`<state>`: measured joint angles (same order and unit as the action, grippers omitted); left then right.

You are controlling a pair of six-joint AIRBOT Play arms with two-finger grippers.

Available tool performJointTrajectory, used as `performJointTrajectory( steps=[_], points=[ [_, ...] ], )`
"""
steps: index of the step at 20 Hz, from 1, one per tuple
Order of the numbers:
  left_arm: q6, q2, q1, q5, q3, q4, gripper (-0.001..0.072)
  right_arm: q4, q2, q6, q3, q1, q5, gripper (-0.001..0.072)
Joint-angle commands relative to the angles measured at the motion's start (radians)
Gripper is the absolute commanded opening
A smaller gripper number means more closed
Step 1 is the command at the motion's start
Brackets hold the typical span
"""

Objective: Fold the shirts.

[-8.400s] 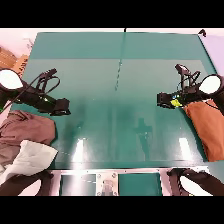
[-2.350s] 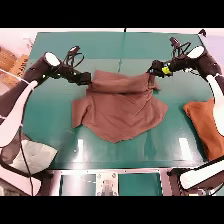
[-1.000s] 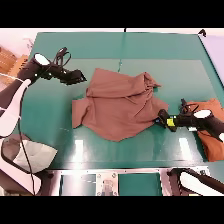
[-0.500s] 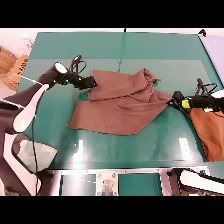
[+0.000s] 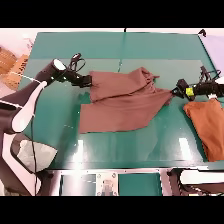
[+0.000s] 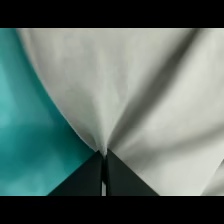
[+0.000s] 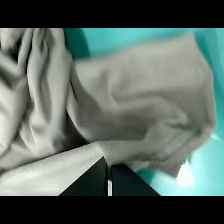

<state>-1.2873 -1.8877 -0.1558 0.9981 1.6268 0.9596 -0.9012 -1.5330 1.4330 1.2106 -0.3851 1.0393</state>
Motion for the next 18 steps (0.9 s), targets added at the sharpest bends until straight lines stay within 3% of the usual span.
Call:
performJointTrajectory(
  steps=[1,4,7,10,11,12,13,14,16,18],
  points=[
    [-0.083,0.066,0.022,0.225,-0.016,0.238,0.0018,0.0,-0.175,0.036,0.259,0.021,0.074,0.0018],
    [-0.12,0.164,0.013,0.27,-0.163,0.237,0.0018,-0.001,-0.343,0.087,0.514,0.07,0.13,0.0017],
    [-0.161,0.292,-0.003,0.212,-0.367,0.235,0.0018,-0.002,-0.467,0.12,0.714,0.12,0.155,0.0018],
    [-0.171,0.35,-0.005,0.172,-0.459,0.18,0.0022,-0.002,-0.491,0.127,0.764,0.143,0.171,0.0022],
    [-0.171,0.35,-0.005,0.172,-0.453,0.178,0.0086,-0.002,-0.484,0.145,0.767,0.138,0.191,0.0123],
    [-0.171,0.35,-0.005,0.173,-0.444,0.179,0.0469,-0.002,-0.472,0.179,0.767,0.12,0.22,0.0223],
    [-0.17,0.35,-0.004,0.183,-0.433,0.179,0.0604,-0.003,-0.453,0.209,0.767,0.09,0.261,0.0238],
    [-0.158,0.35,0.005,0.207,-0.415,0.178,0.0604,-0.013,-0.434,0.235,0.767,0.061,0.303,0.0233],
    [-0.123,0.35,0.035,0.252,-0.369,0.185,0.0604,-0.116,-0.385,0.264,0.764,0.013,0.407,0.0141],
    [-0.116,0.35,0.099,0.263,-0.322,0.183,0.0604,-0.269,-0.32,0.289,0.723,0.002,0.498,0.0141]
  ],
)
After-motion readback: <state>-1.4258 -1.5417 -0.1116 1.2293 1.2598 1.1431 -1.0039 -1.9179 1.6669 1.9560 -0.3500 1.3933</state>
